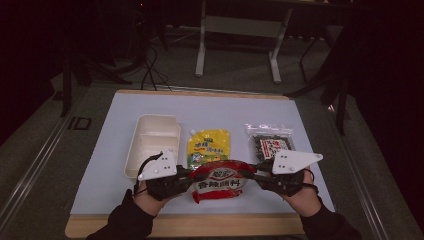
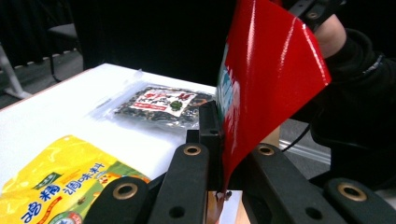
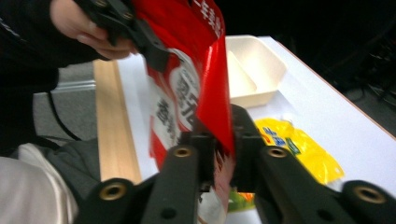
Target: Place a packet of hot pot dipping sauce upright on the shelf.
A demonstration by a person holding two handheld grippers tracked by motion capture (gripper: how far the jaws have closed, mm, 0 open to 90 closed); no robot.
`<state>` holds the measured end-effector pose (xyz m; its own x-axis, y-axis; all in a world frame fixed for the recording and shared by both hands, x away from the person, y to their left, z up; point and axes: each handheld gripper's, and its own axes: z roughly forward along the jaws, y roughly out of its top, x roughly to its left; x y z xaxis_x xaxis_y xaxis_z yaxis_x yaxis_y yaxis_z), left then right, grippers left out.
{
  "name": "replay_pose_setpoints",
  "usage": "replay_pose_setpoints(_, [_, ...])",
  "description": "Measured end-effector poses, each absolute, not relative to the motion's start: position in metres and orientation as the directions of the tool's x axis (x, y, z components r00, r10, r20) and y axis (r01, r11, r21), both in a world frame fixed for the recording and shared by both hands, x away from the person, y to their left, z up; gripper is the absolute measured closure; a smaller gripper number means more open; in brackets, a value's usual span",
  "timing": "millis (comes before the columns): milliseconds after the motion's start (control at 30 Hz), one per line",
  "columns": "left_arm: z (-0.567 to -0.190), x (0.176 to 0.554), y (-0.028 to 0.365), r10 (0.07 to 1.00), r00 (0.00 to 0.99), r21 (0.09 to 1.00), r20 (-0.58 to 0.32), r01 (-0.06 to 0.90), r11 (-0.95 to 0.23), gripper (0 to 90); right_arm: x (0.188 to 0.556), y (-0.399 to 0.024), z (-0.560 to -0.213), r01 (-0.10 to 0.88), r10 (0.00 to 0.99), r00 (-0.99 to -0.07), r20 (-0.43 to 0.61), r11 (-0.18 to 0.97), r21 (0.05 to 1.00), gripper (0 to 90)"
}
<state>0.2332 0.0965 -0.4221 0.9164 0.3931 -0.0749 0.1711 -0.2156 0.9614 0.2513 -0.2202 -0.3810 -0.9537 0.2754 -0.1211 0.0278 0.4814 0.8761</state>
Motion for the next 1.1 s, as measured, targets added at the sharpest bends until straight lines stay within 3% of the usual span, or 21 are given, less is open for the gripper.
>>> replay_pose_setpoints(200, [-0.424, 0.239, 0.098, 0.377, 0.921, 0.960, -0.100, 0.188, -0.206, 88.9, 0.247, -0.218, -0.376, 0.012, 0.252, -0.957, -0.142, 0.527, 0.850, 89.5])
replay_pose_setpoints(333, [-0.426, 0.241, 0.097, 0.369, 0.922, 0.960, -0.116, 0.200, -0.198, 66.1, 0.246, -0.221, -0.369, -0.003, 0.249, -0.956, -0.154, 0.518, 0.855, 89.6])
replay_pose_setpoints(533, [-0.433, 0.237, 0.101, 0.445, 0.889, 0.960, -0.105, 0.207, -0.187, 38.1, 0.251, -0.228, -0.358, 0.001, 0.272, -0.949, -0.157, 0.504, 0.864, 89.6])
replay_pose_setpoints(600, [-0.437, 0.235, 0.103, 0.484, 0.868, 0.961, -0.108, 0.216, -0.174, 23.1, 0.256, -0.230, -0.353, 0.001, 0.282, -0.946, -0.160, 0.497, 0.868, 89.6])
replay_pose_setpoints(700, [-0.440, 0.233, 0.105, 0.483, 0.869, 0.961, -0.107, 0.215, -0.173, 11.5, 0.260, -0.230, -0.351, 0.003, 0.288, -0.944, -0.162, 0.497, 0.868, 89.6])
replay_pose_setpoints(833, [-0.449, 0.226, 0.103, 0.518, 0.849, 0.960, -0.106, 0.224, -0.170, 2.4, 0.270, -0.228, -0.345, 0.004, 0.309, -0.936, -0.171, 0.492, 0.871, 89.6])
replay_pose_setpoints(1100, [-0.467, 0.212, 0.105, 0.556, 0.828, 0.962, -0.070, 0.204, -0.183, 2.3, 0.293, -0.217, -0.338, 0.017, 0.333, -0.928, -0.166, 0.482, 0.876, 89.6])
